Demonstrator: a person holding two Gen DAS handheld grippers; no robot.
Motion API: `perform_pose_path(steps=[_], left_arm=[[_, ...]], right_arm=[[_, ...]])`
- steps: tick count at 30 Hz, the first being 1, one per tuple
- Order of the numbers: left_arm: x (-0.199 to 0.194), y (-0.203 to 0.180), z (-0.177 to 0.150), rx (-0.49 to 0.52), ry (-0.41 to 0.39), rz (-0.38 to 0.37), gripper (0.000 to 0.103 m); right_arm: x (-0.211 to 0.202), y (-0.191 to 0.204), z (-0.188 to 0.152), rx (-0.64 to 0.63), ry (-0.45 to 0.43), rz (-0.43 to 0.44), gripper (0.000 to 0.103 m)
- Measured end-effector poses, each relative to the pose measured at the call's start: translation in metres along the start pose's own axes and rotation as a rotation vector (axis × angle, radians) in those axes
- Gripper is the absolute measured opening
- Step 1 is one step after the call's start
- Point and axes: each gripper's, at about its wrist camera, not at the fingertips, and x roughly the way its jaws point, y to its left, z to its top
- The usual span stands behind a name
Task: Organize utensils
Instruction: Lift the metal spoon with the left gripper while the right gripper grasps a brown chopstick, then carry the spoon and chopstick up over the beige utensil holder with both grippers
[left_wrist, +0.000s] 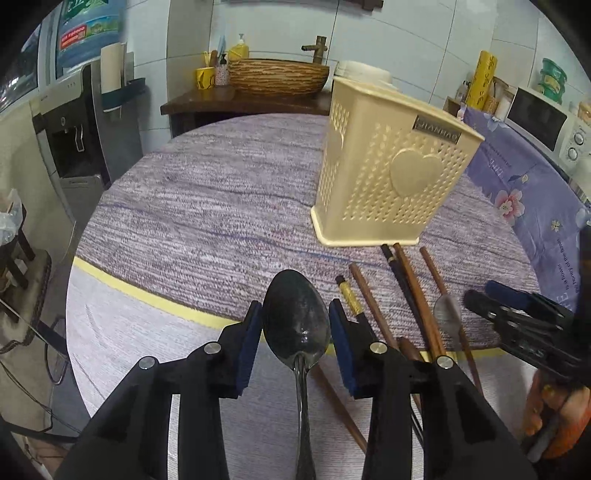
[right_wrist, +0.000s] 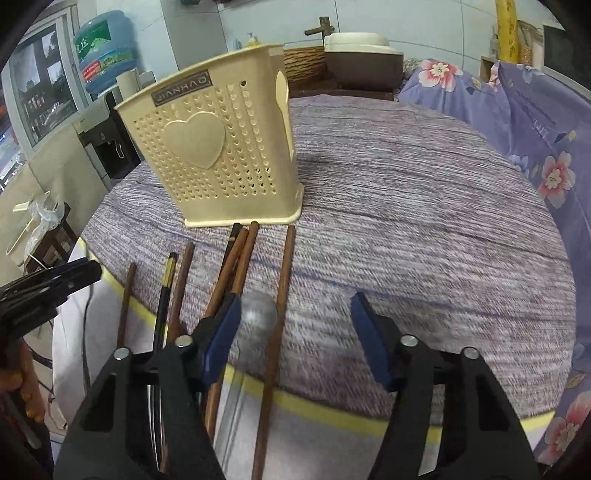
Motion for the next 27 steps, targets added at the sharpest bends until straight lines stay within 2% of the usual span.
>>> perform_pose_path(steps=[5, 14, 18, 20, 21, 27], left_arm=[[-0.003, 0.0, 0.004, 0.006, -0.015, -0.002, 0.038], [0.001, 0.001, 0.008, 0.003, -0.016, -0.008, 0.038], [0.001, -0.001, 0.009, 0.008, -0.018, -0.01, 0.038], [0.0, -0.002, 0.01, 0.011, -0.022, -0.008, 0.038], [-0.001, -0.002, 0.01, 0.013, -0.023, -0.009, 0.038], [-0.008, -0.003, 0.012, 0.011, -0.041, -0.011, 0.037]], right_arm=[[0.029, 0.007, 0.016, -0.011, 0.056, -0.042, 0.046], [0.049, 0.019, 0.026, -0.062, 0.088, -0.143, 0.036], [0.05, 0.025, 0.026, -0.08, 0.086, -0.141, 0.024], [0.05, 0.026, 0.026, -0.087, 0.085, -0.14, 0.011], [0.05, 0.026, 0.025, -0.086, 0.084, -0.137, 0.009], [0.035, 0.012, 0.022, -0.029, 0.043, -0.093, 0.009]])
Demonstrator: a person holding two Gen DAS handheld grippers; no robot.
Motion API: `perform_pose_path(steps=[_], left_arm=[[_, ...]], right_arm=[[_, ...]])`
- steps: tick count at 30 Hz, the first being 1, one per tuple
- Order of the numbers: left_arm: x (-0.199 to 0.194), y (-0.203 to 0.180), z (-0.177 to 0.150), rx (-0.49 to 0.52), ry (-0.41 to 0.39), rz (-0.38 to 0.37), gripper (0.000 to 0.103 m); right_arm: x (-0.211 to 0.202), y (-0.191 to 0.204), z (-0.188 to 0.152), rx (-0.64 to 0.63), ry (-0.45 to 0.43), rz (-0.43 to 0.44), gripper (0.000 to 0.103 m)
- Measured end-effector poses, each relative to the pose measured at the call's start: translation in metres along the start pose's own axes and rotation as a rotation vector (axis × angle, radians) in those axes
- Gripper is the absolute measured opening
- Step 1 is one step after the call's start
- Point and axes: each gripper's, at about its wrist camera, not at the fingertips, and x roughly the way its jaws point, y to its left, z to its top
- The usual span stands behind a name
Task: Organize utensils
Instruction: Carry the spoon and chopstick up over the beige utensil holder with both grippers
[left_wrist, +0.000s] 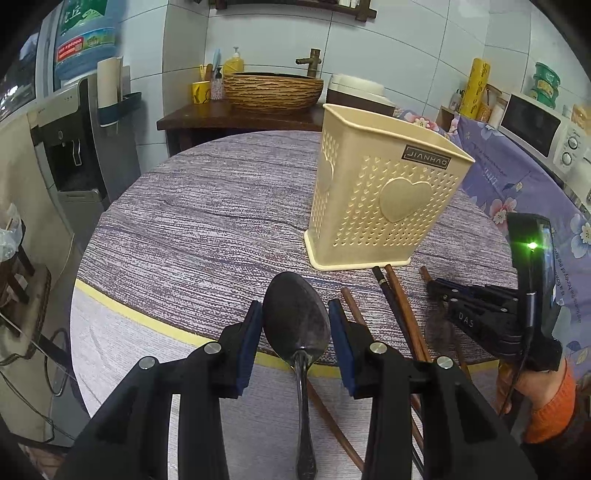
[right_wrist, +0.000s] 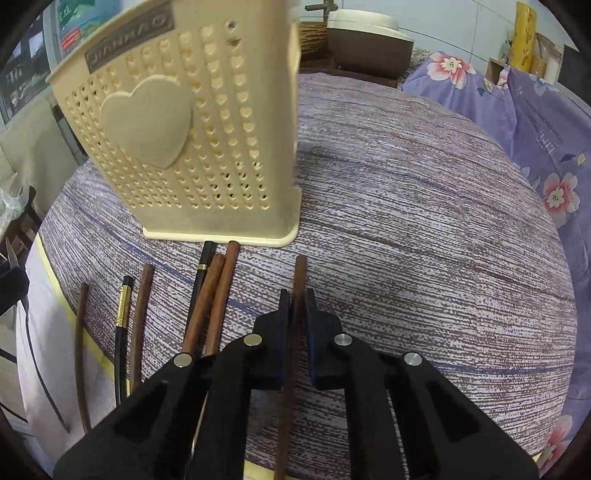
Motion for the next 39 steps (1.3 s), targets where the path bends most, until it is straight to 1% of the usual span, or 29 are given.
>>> perform_pose_path(steps=[3, 6, 10, 16, 20, 25, 30, 35, 37, 39], left_arm=[[-0.006, 0.0, 0.002, -0.003, -0.016, -0.006, 0.037], [-0.015, -0.001, 0.006, -0.003, -0.04, -0.016, 0.037], [-0.029, -0.003, 0.013, 0.001, -0.078, -0.026, 0.037], [-0.041, -0.003, 0.022, 0.0, -0.122, -0.036, 0.037], [-0.042, -0.003, 0.028, -0.008, -0.133, -0.051, 0.037], [-0.044, -0.004, 0.036, -0.012, -0.158, -0.062, 0.037], [-0.048, -0.006, 0.049, -0.008, -0.188, -0.077, 0.037], [-0.058, -0.01, 0.075, -0.001, -0.235, -0.101, 0.037], [-0.065, -0.013, 0.091, 0.003, -0.262, -0.112, 0.037], [-0.073, -0.016, 0.109, 0.009, -0.287, -0.127, 0.037]], right_arm=[[-0.02, -0.01, 0.001, 0.026, -0.06, 0.005, 0.009], [-0.052, -0.019, 0.001, 0.046, -0.146, 0.0, 0.009], [-0.098, -0.035, 0.001, 0.085, -0.264, 0.021, 0.009], [-0.151, -0.047, 0.003, 0.089, -0.399, 0.022, 0.008], [-0.169, -0.045, 0.004, 0.069, -0.435, 0.027, 0.008], [-0.177, -0.049, 0.007, 0.079, -0.451, 0.046, 0.008], [-0.184, -0.047, 0.015, 0.064, -0.478, 0.039, 0.008], [-0.197, -0.043, 0.029, 0.042, -0.519, 0.04, 0.008], [-0.206, -0.041, 0.042, 0.028, -0.543, 0.04, 0.008], [-0.22, -0.037, 0.061, 0.013, -0.578, 0.051, 0.008]])
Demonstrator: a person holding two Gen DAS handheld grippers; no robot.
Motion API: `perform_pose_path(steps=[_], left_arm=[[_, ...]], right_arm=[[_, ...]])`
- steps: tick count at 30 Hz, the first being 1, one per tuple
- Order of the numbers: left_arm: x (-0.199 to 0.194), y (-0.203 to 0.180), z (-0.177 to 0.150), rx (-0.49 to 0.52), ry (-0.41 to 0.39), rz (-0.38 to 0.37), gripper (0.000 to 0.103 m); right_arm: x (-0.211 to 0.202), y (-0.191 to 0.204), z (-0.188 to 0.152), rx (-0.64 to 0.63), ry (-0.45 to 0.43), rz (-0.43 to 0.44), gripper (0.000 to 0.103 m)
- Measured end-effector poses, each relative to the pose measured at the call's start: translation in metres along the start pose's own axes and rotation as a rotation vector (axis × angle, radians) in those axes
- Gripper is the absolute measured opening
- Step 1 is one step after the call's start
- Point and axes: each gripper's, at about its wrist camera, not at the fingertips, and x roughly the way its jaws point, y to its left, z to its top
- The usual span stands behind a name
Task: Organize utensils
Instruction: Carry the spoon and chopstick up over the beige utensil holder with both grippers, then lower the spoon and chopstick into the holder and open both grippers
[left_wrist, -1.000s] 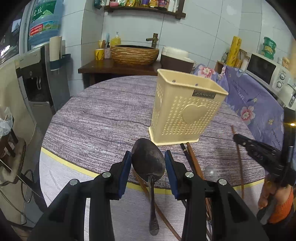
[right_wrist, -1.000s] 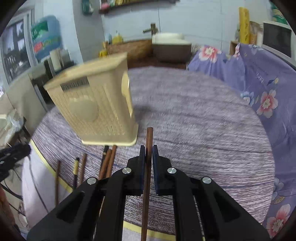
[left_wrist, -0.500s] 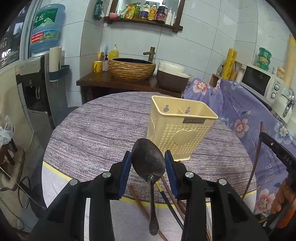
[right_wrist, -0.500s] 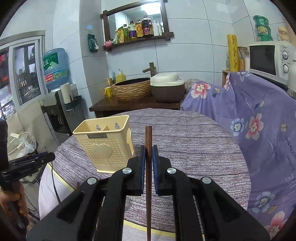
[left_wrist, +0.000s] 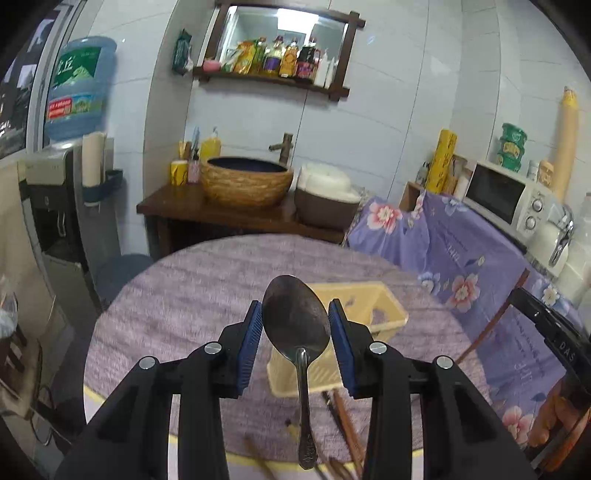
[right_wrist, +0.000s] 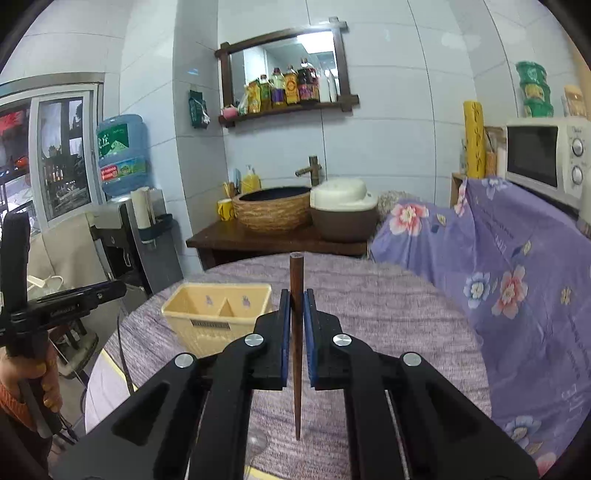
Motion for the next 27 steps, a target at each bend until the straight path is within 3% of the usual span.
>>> perform_pose_path(steps=[6, 9, 12, 21, 27], left_arm=[[0.002, -0.015, 0.072, 0.0, -0.086, -0.018, 0.037], [0.012, -0.022, 0.094, 0.0, -0.104, -0.016, 0.037], [0.023, -0.027, 0.101, 0.004, -0.124, -0.002, 0.037], [0.076, -0.021, 0.059, 0.008, -0.128, 0.09, 0.037], [0.087, -0.015, 0.03, 0.005, -0.1, 0.086, 0.037]], right_arm=[[0.002, 0.022, 0.085, -0.042, -0.104, 0.04, 0.008], [0.007, 0.031, 0.121, -0.026, -0.137, 0.073, 0.008], [0.013, 0.04, 0.134, -0.022, -0.151, 0.081, 0.008], [0.061, 0.049, 0.087, -0.015, -0.106, 0.053, 0.008], [0.085, 0.046, 0.051, 0.007, -0.045, 0.06, 0.008]])
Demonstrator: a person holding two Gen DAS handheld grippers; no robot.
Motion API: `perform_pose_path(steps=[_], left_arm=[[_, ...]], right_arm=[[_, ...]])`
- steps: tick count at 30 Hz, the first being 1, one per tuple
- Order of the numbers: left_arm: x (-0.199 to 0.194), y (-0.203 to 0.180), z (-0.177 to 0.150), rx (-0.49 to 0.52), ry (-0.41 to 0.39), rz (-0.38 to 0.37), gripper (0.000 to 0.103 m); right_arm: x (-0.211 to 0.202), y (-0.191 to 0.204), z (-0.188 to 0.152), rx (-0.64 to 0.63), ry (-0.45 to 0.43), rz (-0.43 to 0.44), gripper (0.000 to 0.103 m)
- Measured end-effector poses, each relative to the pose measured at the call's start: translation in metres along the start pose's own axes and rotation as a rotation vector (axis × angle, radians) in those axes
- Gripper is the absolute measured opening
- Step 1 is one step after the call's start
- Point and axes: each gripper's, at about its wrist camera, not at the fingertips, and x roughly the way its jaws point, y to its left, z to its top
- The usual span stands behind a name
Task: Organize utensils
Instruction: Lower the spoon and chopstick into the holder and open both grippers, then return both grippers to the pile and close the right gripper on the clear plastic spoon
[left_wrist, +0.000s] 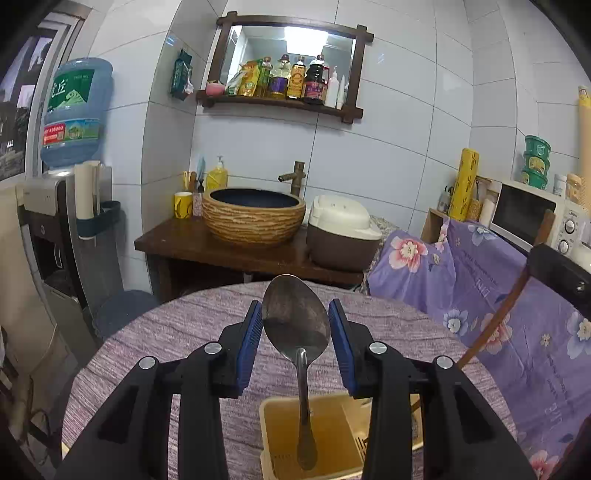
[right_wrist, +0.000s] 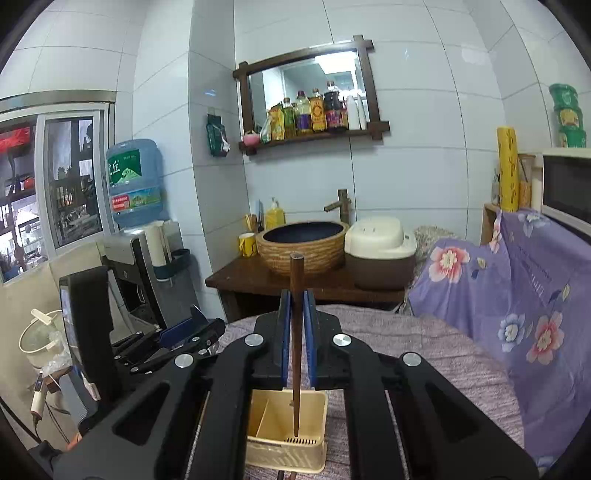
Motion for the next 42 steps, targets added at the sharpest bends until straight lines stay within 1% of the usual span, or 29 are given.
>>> perform_pose_path(steps=[4, 8, 13, 16, 21, 23, 25, 26, 27, 29, 30, 31, 33, 34, 36, 37, 40, 42], left_arm=[[0.002, -0.002, -0.015, 0.033, 0.023, -0.004, 0.037], [0.004, -0.003, -0.026, 0.054, 0.057, -0.02, 0.037], [0.007, -0.008, -0.041, 0.095, 0.09, -0.013, 0.037], [0.011, -0.008, -0.046, 0.101, 0.121, -0.018, 0.037], [0.016, -0.01, -0.054, 0.108, 0.144, -0.016, 0.037], [0.016, -0.011, -0.055, 0.115, 0.141, -0.008, 0.037], [0.015, -0.011, -0.056, 0.112, 0.145, -0.012, 0.038], [0.013, -0.011, -0.055, 0.105, 0.15, -0.023, 0.042], [0.011, -0.01, -0.056, 0.1, 0.151, -0.028, 0.049], [0.004, -0.01, -0.054, 0.09, 0.137, -0.041, 0.056], [-0.001, -0.01, -0.054, 0.091, 0.128, -0.039, 0.061], [-0.005, -0.011, -0.053, 0.095, 0.119, -0.036, 0.064], [-0.015, -0.011, -0.054, 0.098, 0.104, -0.037, 0.069], [-0.021, -0.011, -0.054, 0.097, 0.098, -0.036, 0.07], [-0.031, -0.008, -0.056, 0.086, 0.09, -0.032, 0.077], [-0.035, -0.005, -0.058, 0.077, 0.089, -0.028, 0.078], [-0.047, 0.002, -0.065, 0.054, 0.107, -0.021, 0.083], [-0.054, 0.006, -0.074, 0.047, 0.133, -0.014, 0.086]], right_arm=[[0.009, -0.001, -0.016, 0.004, 0.04, 0.004, 0.008], [0.012, -0.007, -0.026, 0.034, 0.061, 0.015, 0.008], [0.017, -0.018, -0.034, 0.062, 0.077, 0.017, 0.008], [0.022, -0.024, -0.038, 0.075, 0.089, 0.012, 0.008], [0.029, -0.031, -0.045, 0.088, 0.106, 0.005, 0.008], [0.031, -0.033, -0.048, 0.096, 0.115, 0.008, 0.008], [0.032, -0.035, -0.049, 0.104, 0.118, 0.014, 0.008], [0.032, -0.035, -0.051, 0.106, 0.121, 0.015, 0.01], [0.031, -0.036, -0.052, 0.107, 0.121, 0.014, 0.012], [0.026, -0.036, -0.053, 0.11, 0.113, 0.008, 0.031], [0.022, -0.036, -0.054, 0.111, 0.1, 0.002, 0.053], [0.018, -0.035, -0.054, 0.108, 0.086, -0.004, 0.06], [0.01, -0.033, -0.056, 0.083, 0.075, -0.016, 0.06], [0.007, -0.032, -0.058, 0.076, 0.079, -0.014, 0.06], [-0.001, -0.031, -0.065, 0.074, 0.091, -0.005, 0.061], [-0.004, -0.032, -0.068, 0.073, 0.095, -0.003, 0.062], [-0.015, -0.031, -0.083, 0.075, 0.124, -0.006, 0.064], [-0.02, -0.031, -0.094, 0.077, 0.15, 0.003, 0.068]])
